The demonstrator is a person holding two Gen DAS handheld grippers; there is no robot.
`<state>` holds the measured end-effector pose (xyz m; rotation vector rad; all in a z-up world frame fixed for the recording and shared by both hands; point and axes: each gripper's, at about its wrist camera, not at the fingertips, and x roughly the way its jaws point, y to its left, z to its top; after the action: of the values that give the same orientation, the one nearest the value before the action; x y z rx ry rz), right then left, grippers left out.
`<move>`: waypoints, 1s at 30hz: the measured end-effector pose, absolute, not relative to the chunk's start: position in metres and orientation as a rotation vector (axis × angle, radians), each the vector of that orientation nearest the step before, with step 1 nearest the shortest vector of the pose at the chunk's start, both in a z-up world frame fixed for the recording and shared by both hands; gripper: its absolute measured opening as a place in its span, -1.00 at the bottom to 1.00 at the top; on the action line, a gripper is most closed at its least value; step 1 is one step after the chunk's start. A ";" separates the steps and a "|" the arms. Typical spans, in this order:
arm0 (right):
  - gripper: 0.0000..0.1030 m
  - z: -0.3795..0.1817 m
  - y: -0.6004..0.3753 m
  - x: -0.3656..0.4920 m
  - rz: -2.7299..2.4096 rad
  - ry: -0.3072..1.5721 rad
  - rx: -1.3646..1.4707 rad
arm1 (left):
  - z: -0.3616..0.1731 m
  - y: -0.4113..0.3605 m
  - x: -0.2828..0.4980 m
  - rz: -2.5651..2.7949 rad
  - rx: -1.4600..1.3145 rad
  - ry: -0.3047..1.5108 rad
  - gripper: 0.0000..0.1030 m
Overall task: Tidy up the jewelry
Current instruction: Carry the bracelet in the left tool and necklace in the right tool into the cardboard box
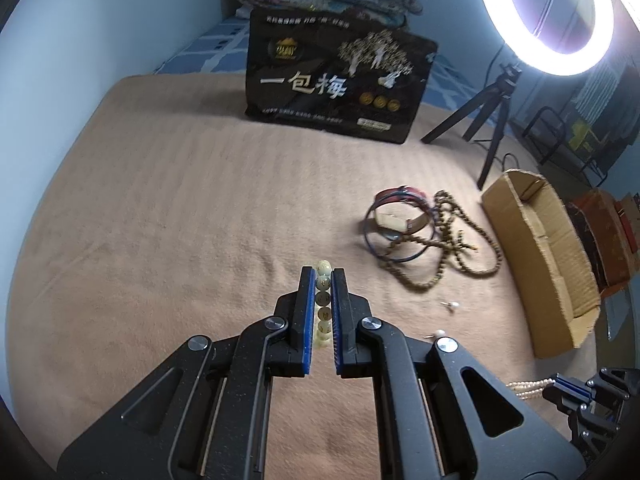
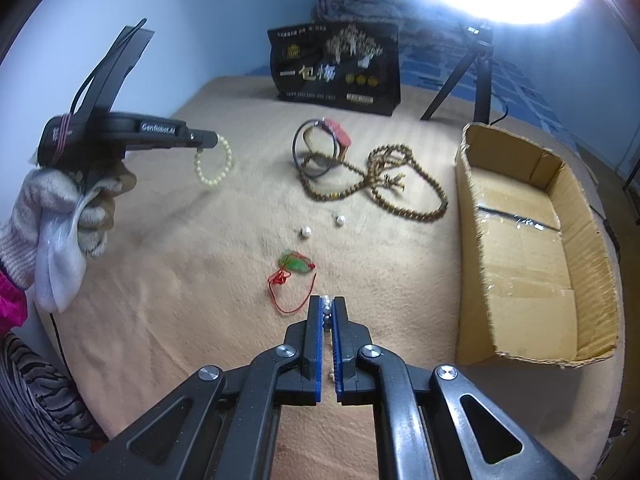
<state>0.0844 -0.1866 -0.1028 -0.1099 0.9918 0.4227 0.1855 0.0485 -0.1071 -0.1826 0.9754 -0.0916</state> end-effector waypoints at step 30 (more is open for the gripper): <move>-0.98 -0.017 -0.313 0.089 0.190 0.758 0.066 | -0.048 -0.091 0.168 -0.356 -0.186 0.878 -0.90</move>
<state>0.0891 -0.3131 -0.0172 0.0663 0.7582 0.1901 0.1679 -0.0909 -0.0478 -0.1858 0.8780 -0.3565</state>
